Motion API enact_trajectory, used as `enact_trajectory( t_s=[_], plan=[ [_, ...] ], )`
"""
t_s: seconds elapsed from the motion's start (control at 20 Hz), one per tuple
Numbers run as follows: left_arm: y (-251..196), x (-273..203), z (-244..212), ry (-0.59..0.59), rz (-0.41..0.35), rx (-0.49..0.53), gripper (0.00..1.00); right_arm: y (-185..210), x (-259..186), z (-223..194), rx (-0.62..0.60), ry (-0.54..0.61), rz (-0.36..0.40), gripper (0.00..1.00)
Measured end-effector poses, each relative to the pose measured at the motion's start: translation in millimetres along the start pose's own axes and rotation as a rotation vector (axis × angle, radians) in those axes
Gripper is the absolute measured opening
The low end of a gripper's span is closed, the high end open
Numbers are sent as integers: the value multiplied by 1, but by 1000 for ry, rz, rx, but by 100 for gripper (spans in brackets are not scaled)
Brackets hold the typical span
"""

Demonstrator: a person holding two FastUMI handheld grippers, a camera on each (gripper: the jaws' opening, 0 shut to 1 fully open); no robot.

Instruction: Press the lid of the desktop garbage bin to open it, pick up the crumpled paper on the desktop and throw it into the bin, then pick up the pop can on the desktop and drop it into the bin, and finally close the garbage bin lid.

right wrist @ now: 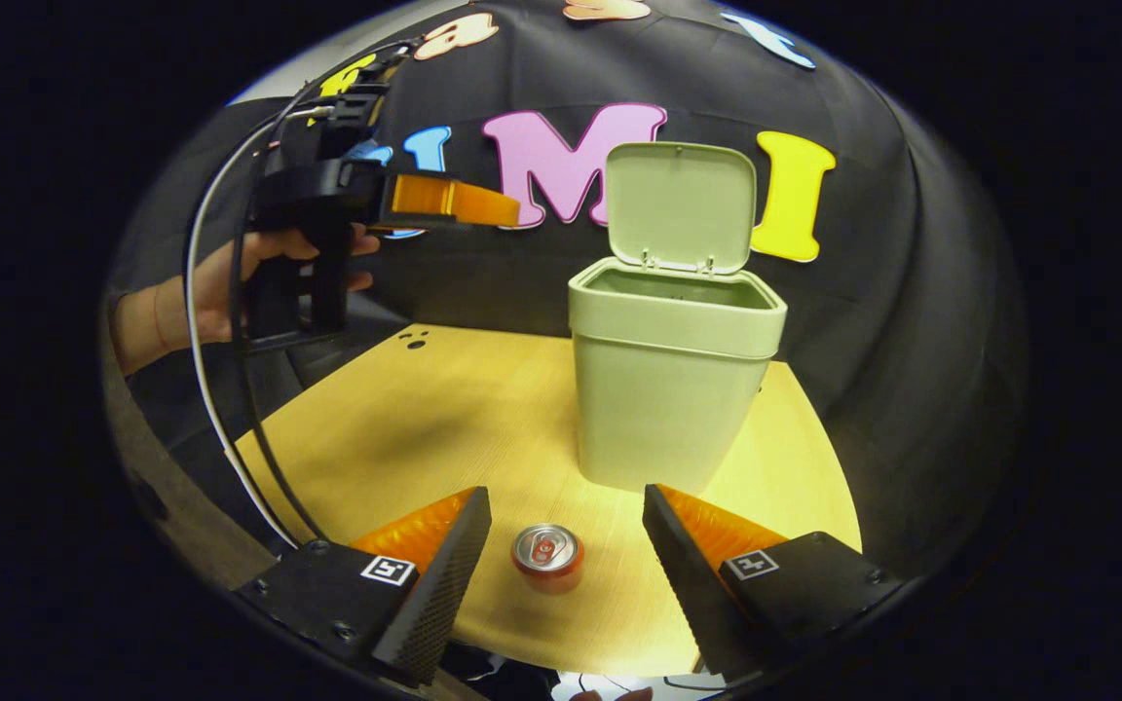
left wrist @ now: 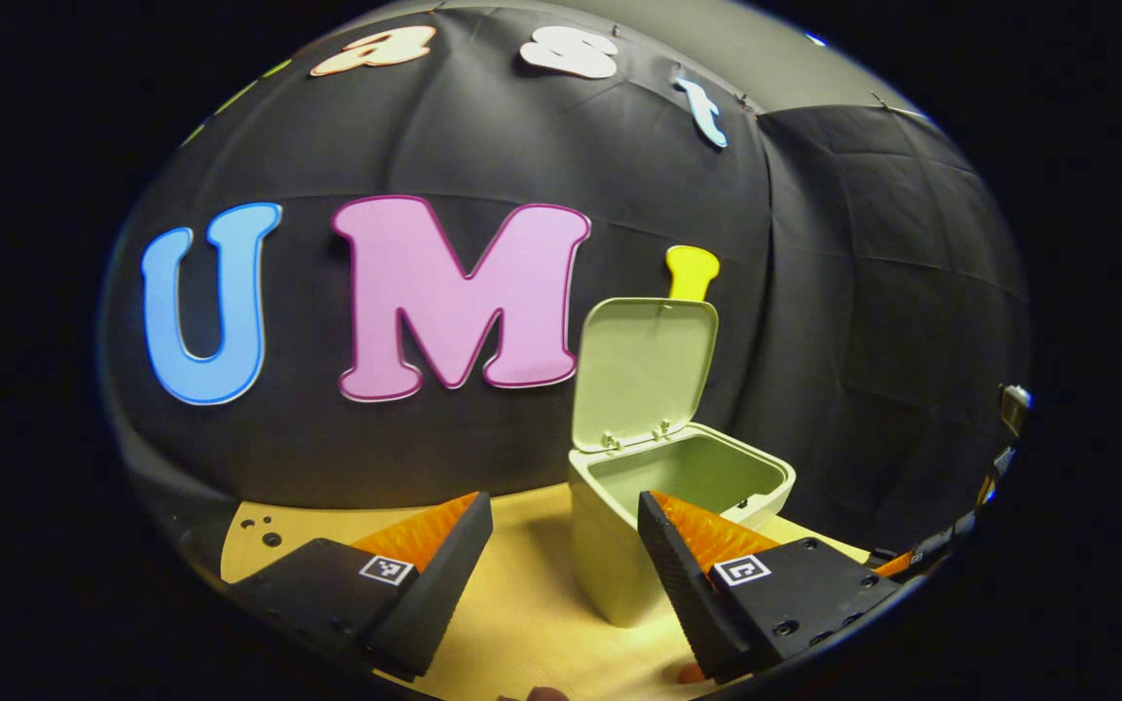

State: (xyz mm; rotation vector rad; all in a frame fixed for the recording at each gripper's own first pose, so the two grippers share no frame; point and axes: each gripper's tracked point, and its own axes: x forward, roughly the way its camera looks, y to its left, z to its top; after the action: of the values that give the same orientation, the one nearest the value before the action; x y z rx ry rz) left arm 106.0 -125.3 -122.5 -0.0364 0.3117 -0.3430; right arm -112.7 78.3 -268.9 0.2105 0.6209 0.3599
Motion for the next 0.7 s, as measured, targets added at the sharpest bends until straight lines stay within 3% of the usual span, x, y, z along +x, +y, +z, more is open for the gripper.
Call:
enact_trajectory(
  t_s=[0.7],
  plan=[
    [80, -94, -62, 74, 234, -89, 96, 17, 49, -67, -47, 186, 74, 99]
  ],
)
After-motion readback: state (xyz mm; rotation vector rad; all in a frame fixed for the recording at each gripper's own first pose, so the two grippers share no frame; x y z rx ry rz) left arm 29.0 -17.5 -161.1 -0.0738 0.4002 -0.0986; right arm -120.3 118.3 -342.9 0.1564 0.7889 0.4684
